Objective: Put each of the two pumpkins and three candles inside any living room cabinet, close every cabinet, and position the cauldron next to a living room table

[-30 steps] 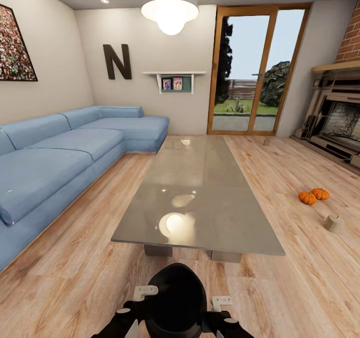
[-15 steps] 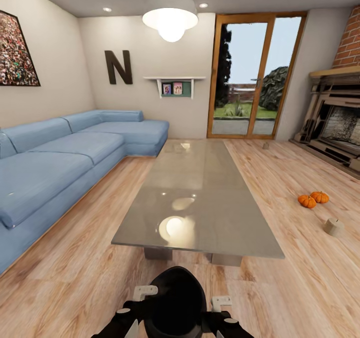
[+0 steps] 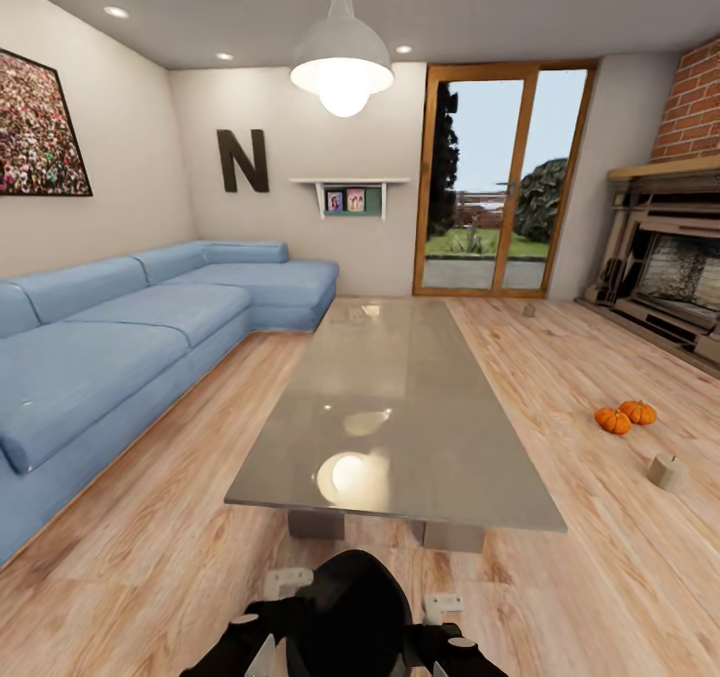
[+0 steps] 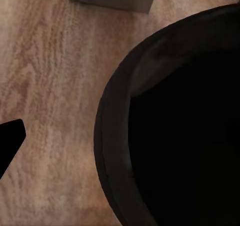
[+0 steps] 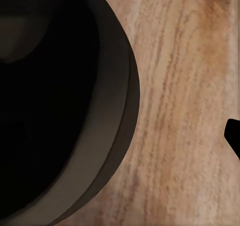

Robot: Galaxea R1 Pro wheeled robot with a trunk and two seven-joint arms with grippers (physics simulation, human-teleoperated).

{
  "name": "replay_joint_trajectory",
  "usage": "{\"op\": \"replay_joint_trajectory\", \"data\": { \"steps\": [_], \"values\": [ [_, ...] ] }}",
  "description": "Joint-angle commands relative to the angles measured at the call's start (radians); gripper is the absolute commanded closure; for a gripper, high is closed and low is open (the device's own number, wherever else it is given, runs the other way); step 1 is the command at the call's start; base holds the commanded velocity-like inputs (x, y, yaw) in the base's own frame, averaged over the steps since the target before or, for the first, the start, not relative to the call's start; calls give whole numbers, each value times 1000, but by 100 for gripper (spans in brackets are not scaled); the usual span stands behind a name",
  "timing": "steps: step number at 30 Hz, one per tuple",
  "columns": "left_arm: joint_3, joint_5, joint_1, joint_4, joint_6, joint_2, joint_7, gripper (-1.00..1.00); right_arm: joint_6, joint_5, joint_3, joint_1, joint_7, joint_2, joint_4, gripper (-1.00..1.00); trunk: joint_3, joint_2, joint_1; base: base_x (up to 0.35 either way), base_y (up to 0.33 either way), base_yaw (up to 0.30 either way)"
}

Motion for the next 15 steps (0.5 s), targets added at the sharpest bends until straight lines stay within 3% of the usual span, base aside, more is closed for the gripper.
{"op": "replay_joint_trajectory", "data": {
  "steps": [1, 5, 15],
  "values": [
    [-9, 30, 0, -3, 10, 2, 9, -100, 5, -6, 7, 0, -6, 0, -2, -100, 3, 0, -1, 0, 0, 0],
    [-12, 73, -1, -5, 47, 4, 10, -100, 5, -6, 7, 0, -6, 0, -2, -100, 18, 1, -2, -30, 0, 0],
    [-11, 83, -1, -5, 59, 7, 13, -100, 5, -5, 7, 0, -5, 0, -2, -100, 50, 71, -41, -157, 0, 0]
  ]
}}
